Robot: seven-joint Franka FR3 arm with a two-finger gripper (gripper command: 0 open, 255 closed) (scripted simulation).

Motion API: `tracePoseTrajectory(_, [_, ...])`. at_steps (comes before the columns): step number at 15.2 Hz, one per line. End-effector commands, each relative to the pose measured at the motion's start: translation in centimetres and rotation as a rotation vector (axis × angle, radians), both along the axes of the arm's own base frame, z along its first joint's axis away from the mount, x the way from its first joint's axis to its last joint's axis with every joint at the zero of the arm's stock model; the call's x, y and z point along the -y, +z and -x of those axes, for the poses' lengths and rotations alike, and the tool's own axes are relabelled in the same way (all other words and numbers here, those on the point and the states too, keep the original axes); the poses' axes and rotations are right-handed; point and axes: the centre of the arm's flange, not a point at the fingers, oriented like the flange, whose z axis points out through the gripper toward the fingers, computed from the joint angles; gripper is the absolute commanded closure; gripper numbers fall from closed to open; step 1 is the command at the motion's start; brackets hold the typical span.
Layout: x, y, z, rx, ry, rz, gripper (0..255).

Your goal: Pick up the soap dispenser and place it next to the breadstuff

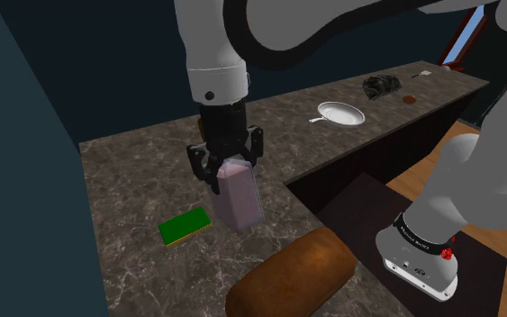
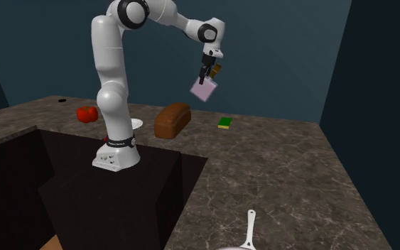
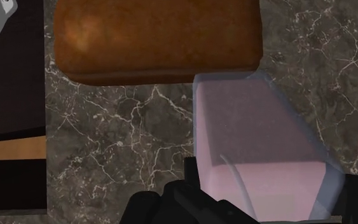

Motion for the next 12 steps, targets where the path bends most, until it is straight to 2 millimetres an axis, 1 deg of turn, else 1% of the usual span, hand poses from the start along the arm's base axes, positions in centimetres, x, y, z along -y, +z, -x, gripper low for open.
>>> tracePoseTrajectory(1, [0.0, -1.1, 0.0, 0.001, 0.0, -0.001, 255])
tracePoseTrajectory(2, [0.0, -1.7, 0.0, 0.001, 0.0, -0.001, 255])
tracePoseTrajectory(3, [0.0, -1.1, -0.1, 0.0, 0.0, 0.0, 0])
tracePoseTrajectory(4, [0.0, -1.1, -0.1, 0.0, 0.0, 0.0, 0])
tracePoseTrajectory(8, [1.2, -0.3, -7.4, -0.165, -0.021, -0.028, 0])
tracePoseTrajectory(12, [2.5, -0.8, -14.8, -0.33, -0.042, -0.055, 0])
